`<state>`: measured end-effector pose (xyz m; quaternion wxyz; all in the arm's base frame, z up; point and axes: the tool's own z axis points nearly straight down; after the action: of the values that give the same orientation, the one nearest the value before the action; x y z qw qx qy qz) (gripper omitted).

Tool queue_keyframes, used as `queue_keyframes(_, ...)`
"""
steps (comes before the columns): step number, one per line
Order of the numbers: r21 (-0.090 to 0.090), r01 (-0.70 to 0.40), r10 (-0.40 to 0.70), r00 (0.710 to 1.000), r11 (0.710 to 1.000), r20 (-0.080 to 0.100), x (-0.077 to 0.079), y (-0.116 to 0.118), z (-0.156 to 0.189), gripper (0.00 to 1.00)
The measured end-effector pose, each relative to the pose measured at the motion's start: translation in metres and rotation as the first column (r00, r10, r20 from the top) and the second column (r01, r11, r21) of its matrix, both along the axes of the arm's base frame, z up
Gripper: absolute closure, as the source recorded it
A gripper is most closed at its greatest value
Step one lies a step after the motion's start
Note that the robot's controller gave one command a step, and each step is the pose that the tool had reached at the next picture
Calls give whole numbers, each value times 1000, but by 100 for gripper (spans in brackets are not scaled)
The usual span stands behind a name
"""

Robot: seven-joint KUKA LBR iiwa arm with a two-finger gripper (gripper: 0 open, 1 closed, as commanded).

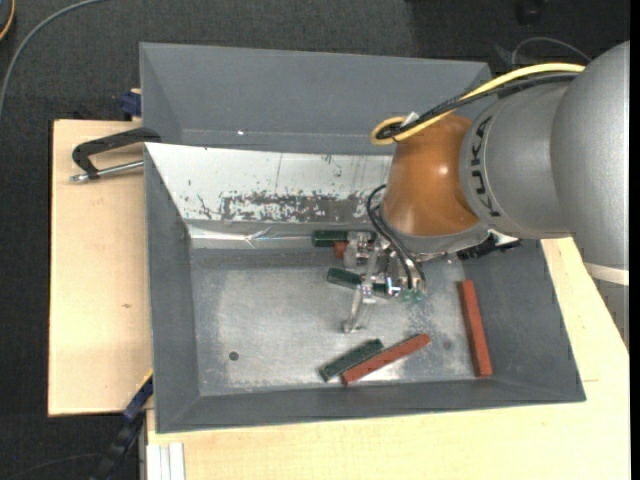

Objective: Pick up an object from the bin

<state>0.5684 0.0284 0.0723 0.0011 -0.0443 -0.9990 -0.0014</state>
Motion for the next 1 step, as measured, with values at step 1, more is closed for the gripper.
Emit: queue_keyframes(1,-2,6,-6,1000,1000,4,1,-5,1,100)
